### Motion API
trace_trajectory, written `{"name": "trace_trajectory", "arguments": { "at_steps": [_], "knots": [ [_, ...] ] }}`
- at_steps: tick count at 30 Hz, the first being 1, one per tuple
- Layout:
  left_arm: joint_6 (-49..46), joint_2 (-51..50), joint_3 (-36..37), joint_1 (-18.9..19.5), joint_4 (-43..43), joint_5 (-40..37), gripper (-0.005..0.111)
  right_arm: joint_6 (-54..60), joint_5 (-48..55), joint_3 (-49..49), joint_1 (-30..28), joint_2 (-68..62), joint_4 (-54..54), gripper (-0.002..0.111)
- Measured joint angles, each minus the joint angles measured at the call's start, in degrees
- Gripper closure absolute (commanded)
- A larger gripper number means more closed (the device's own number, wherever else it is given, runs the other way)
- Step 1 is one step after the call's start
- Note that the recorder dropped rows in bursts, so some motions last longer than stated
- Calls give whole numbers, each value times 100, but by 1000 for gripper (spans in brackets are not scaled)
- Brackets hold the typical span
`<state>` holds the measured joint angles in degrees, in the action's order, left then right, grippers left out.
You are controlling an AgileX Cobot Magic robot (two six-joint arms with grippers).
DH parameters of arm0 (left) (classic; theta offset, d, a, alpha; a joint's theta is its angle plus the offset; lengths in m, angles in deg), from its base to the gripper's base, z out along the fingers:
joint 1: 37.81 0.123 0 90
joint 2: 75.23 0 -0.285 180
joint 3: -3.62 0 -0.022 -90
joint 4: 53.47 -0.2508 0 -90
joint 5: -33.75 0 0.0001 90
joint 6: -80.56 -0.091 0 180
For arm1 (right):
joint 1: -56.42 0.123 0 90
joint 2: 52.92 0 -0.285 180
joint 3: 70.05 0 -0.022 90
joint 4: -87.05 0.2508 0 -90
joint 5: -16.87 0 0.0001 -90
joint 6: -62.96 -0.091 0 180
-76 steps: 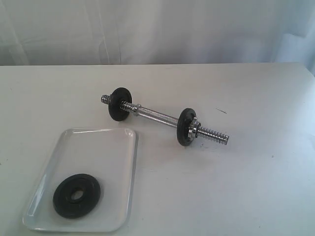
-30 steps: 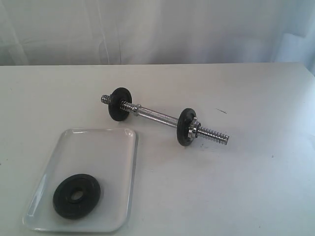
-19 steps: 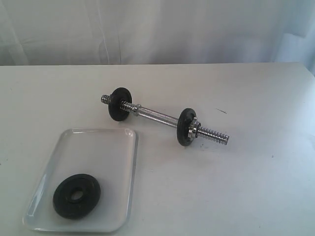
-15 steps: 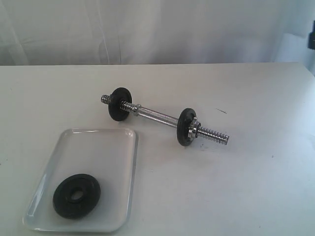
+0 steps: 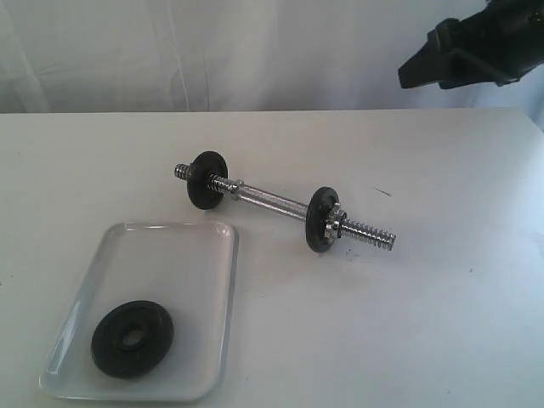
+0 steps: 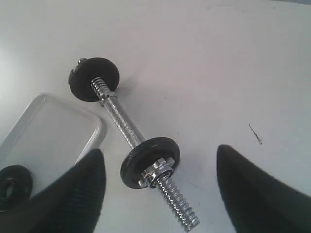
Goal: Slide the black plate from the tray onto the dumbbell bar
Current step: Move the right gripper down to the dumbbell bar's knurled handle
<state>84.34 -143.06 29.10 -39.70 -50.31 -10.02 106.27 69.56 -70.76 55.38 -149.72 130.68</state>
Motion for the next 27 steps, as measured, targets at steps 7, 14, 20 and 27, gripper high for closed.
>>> {"name": "trace_trajectory", "arguments": {
  "at_steps": [7, 14, 20, 27],
  "knots": [
    [0, -597, -93, 0, 13, -46, 107, 90, 15, -651, 389, -841, 0, 41],
    [0, -858, -93, 0, 152, -118, 107, 95, -6, -1318, 834, -1611, 0, 41],
    [0, -858, -93, 0, 162, -236, 107, 95, 39, -1876, 1113, -2236, 0, 41],
    [0, -858, -93, 0, 174, -312, 107, 269, 81, -2378, 1501, -2936, -148, 41]
  ]
}}
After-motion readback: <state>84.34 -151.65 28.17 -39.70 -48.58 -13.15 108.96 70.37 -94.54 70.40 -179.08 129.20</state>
